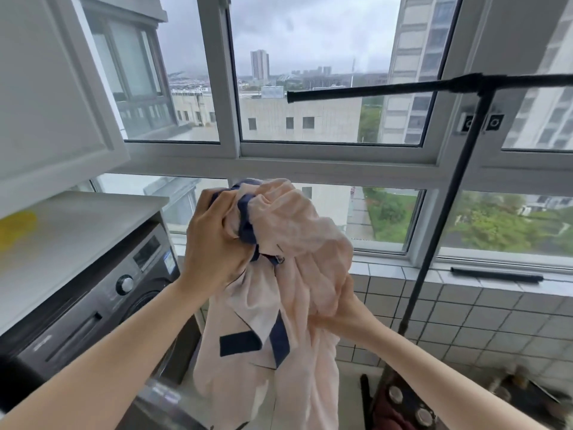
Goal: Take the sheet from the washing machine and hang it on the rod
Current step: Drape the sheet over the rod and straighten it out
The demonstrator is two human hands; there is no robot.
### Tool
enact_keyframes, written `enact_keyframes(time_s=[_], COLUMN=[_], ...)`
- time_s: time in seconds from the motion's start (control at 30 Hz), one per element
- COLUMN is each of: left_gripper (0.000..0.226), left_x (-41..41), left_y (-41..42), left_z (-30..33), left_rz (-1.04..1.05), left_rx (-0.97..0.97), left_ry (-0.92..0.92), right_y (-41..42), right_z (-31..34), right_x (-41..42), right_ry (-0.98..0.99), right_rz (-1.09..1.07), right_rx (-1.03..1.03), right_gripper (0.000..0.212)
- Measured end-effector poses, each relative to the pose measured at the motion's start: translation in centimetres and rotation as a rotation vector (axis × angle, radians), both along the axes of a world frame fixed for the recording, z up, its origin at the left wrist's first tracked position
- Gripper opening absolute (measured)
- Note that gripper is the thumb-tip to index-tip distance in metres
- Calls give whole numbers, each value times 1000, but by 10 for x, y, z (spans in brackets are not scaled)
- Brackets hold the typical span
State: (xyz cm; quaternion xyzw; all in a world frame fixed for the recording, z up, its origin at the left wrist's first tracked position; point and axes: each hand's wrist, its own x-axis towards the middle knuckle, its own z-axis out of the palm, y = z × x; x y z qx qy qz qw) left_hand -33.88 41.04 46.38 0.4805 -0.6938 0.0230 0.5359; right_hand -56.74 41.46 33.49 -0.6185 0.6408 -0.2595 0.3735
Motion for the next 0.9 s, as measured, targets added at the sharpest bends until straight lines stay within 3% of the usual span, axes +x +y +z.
enact_keyframes(time_s=[0.07,0.3,0.5,0.67,0.8,0.9], left_gripper=[40,41,41,51,51,47], left_x=[-4,-5,18,34,34,29], left_y=[-2,-10,-25,-32,-36,-37], left_z=[12,31,20,4,1,3], left_rz=[-4,16,133,205,212,207], left_rx=[-12,-12,64,170,197,188], left_ry=[34,100,84,22,26,30], right_y=[0,-22,-37,-52,-56,-48], right_z=[2,35,66,97,125,144], right_x=[9,-11,-52,-73,-74,-73], right_ry=[-70,-157,-106,-76,-46,-78], right_rz=[-13,-89,-86,-57,-30,77], right_rx=[11,-224,-343,-403,-328,-50], right_gripper=[118,27,3,4,10,45])
